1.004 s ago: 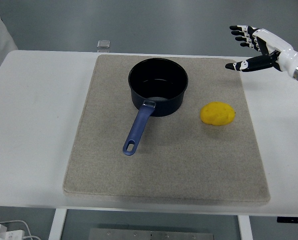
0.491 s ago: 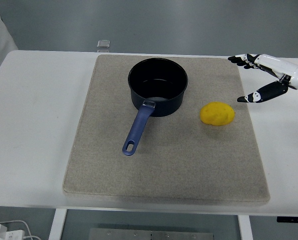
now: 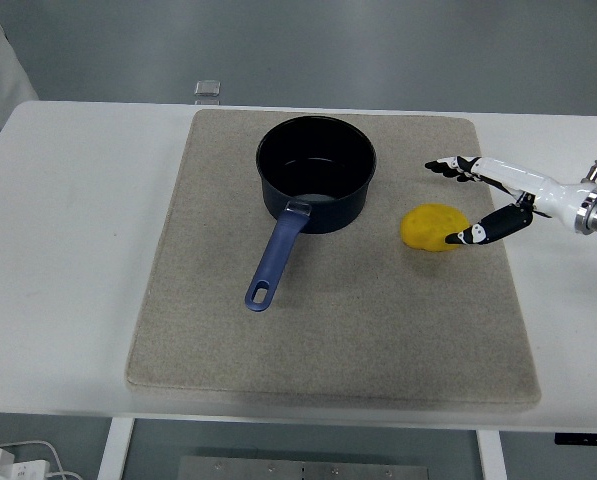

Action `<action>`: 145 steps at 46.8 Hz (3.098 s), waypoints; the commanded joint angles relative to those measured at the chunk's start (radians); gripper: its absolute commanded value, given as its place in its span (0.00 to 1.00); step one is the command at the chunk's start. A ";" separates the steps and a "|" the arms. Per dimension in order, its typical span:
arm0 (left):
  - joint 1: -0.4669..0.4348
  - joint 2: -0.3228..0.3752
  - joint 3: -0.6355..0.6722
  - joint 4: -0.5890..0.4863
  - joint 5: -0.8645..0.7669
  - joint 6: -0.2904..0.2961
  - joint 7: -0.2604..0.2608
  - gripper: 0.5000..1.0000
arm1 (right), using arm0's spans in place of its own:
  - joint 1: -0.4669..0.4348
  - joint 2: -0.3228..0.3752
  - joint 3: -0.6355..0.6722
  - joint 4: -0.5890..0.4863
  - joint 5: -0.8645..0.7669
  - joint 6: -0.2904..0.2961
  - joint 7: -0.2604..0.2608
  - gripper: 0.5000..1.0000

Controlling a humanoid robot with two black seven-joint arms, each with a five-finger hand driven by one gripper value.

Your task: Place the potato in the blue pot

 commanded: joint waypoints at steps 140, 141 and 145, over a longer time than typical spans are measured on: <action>0.000 0.000 0.000 0.000 0.000 0.000 0.000 1.00 | 0.380 0.217 -0.084 -0.186 0.123 0.079 -0.018 0.00; 0.000 0.000 0.000 0.000 0.000 0.000 0.000 1.00 | 0.384 0.237 -0.084 -0.195 0.125 0.079 -0.023 0.00; 0.000 0.000 0.000 0.000 0.000 0.000 0.000 1.00 | 0.399 0.326 -0.084 -0.243 0.128 0.077 -0.038 0.00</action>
